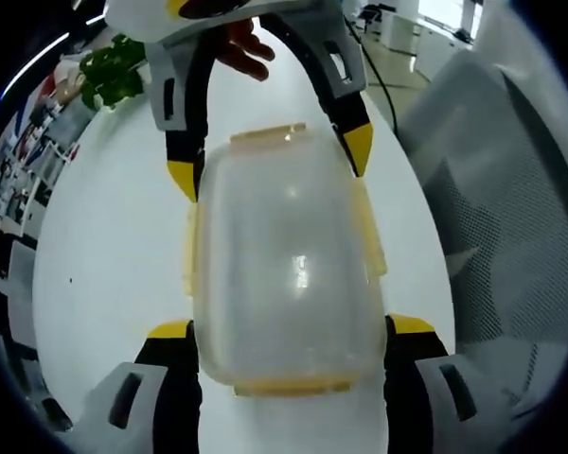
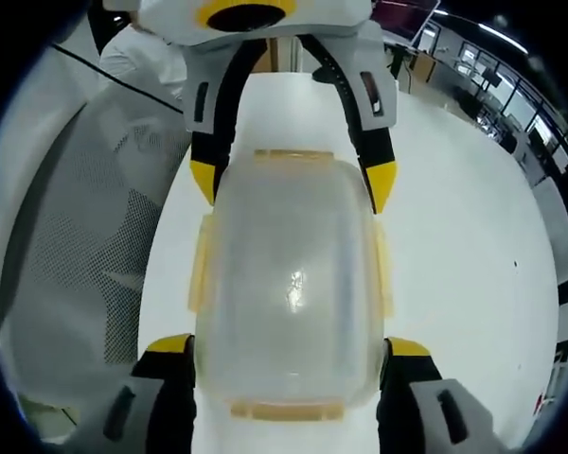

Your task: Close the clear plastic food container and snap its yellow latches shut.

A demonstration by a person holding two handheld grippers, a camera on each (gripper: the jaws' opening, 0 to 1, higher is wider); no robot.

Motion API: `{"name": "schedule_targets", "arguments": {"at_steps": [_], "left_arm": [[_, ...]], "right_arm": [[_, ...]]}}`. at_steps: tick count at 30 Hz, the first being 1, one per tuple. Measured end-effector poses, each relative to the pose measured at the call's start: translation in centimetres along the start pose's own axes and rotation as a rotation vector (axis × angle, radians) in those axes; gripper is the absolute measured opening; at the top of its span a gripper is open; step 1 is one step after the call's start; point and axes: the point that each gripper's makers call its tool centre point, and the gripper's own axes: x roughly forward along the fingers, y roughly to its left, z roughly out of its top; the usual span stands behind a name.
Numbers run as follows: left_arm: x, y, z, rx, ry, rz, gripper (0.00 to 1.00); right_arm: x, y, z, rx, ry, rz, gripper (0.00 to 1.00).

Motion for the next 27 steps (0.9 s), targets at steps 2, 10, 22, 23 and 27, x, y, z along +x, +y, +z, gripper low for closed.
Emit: {"name": "schedule_targets", "arguments": {"at_steps": [2, 10, 22, 23, 27], "left_arm": [[-0.3, -0.2, -0.7, -0.002, 0.003, 0.001, 0.78], [-1.5, -1.1, -3.2, -0.009, 0.016, 0.003, 0.78], [-2.7, -1.8, -6.2, 0.004, 0.014, -0.003, 0.78], [-2.8, -1.8, -6.4, 0.003, 0.011, -0.003, 0.78], [-3.0, -1.7, -6.8, 0.006, 0.007, -0.004, 0.78]], "right_arm": [[0.3, 0.1, 0.8, -0.004, 0.000, 0.001, 0.79], [1.3, 0.6, 3.5, -0.016, 0.001, 0.007, 0.79], [2.7, 1.1, 6.5, -0.010, 0.037, 0.006, 0.79], [2.7, 1.1, 6.5, -0.011, 0.039, 0.006, 0.79], [2.9, 0.9, 6.9, -0.010, 0.044, 0.007, 0.79]]}}
